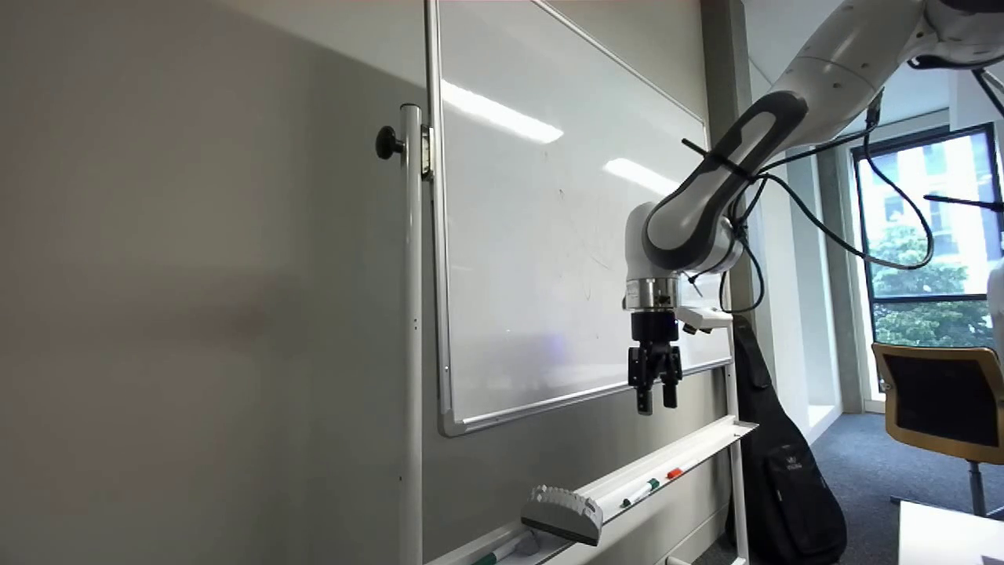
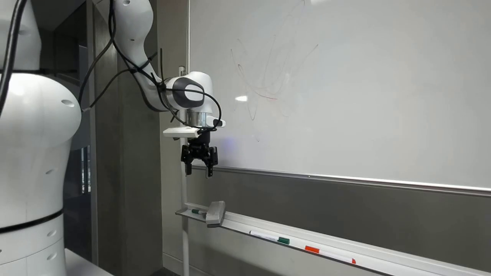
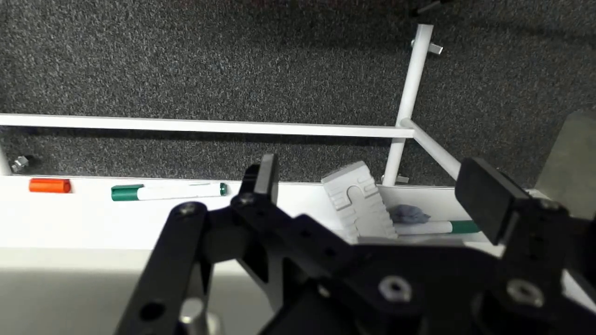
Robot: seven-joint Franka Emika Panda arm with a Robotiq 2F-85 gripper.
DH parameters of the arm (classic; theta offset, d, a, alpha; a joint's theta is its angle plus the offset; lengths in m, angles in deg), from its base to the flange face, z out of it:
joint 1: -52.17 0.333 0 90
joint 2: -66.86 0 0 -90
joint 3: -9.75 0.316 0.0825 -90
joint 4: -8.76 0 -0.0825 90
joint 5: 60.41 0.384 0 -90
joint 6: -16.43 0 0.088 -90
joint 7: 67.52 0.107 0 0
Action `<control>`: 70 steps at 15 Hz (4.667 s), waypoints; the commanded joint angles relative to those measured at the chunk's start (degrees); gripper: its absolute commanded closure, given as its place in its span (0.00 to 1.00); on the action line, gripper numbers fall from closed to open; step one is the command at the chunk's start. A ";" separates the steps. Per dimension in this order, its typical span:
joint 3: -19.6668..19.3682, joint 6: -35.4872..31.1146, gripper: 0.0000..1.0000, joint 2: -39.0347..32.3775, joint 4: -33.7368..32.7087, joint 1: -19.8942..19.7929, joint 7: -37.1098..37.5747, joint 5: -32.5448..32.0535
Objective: Wipe the white board clean with the duster
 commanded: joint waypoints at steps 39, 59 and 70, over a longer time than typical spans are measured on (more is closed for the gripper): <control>-22.09 -34.30 0.00 -43.15 -20.29 24.97 35.55 -48.54; -15.84 -39.61 0.00 -43.18 -19.17 19.19 29.09 -46.21; -6.64 -31.92 0.58 -42.89 -18.32 10.86 21.58 -43.34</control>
